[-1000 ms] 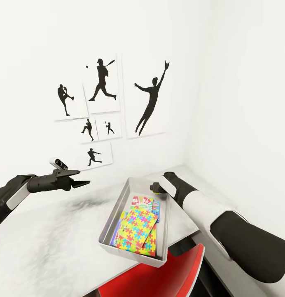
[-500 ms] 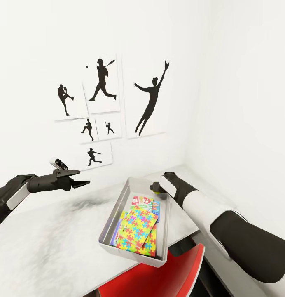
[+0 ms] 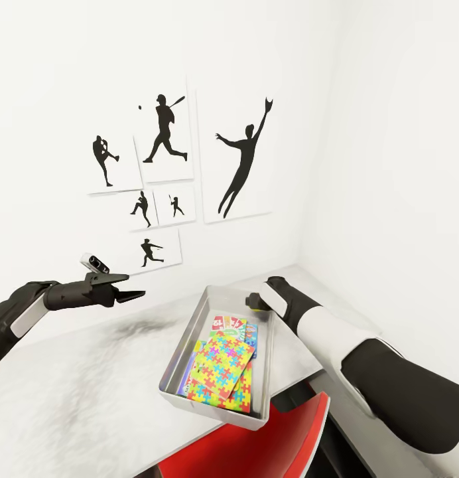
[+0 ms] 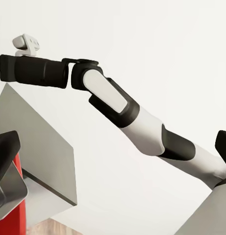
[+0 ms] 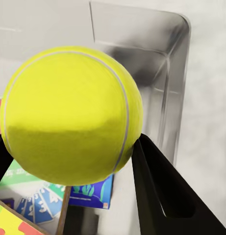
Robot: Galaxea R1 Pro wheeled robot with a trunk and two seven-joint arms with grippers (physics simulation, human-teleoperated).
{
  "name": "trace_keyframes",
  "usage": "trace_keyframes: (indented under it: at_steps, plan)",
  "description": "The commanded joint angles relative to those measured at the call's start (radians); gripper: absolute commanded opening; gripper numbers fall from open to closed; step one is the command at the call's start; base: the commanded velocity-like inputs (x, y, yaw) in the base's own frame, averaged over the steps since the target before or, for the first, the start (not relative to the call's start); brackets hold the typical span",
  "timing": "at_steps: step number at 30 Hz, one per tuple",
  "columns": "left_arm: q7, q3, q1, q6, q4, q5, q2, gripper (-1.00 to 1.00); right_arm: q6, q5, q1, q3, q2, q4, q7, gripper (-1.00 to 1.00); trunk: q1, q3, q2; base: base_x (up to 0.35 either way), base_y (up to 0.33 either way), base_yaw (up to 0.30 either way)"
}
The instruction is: Put all the toys in the child's room - the three board games (two on the bed and one on the table), the two jigsaw puzzles on the table, and the tennis ball on the table - inside the toy box on the table in the child's room.
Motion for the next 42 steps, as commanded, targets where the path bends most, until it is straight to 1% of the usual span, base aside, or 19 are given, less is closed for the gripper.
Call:
trace_keyframes:
  at_steps: [1,12,21,28,32,42]
  plan:
    - [-0.007,-0.005,-0.002,0.011,0.000,0.001,0.001,1.00,0.002,-0.015,-0.001,0.008,-0.001,-0.001,-0.011,-1.00,0.001,-0.002,-0.002,0.000,0.000,0.000]
    - [-0.005,-0.005,-0.002,0.011,0.001,0.001,0.001,1.00,0.001,-0.015,-0.001,0.008,-0.006,-0.001,-0.014,-1.00,0.001,-0.002,-0.002,0.000,0.000,0.000]
    - [-0.005,-0.005,-0.002,0.011,0.001,0.001,0.002,1.00,-0.003,-0.015,0.000,0.007,-0.026,-0.007,-0.011,-1.00,0.001,-0.002,-0.002,0.000,0.000,0.000]
    - [-0.005,-0.005,-0.002,0.011,0.001,0.001,0.002,1.00,-0.002,-0.013,0.002,0.009,-0.020,-0.010,-0.008,-1.00,0.001,-0.002,-0.002,0.000,0.000,0.000]
    - [-0.005,-0.004,-0.002,0.011,0.001,0.001,0.002,1.00,-0.001,-0.014,0.002,0.007,-0.024,-0.013,-0.004,-1.00,0.001,-0.002,-0.002,0.000,0.000,0.000]
    - [-0.005,-0.004,-0.002,0.011,0.003,0.000,0.001,1.00,0.001,-0.015,0.002,0.007,-0.021,-0.008,-0.001,-1.00,0.001,-0.002,-0.002,0.000,0.000,0.000]
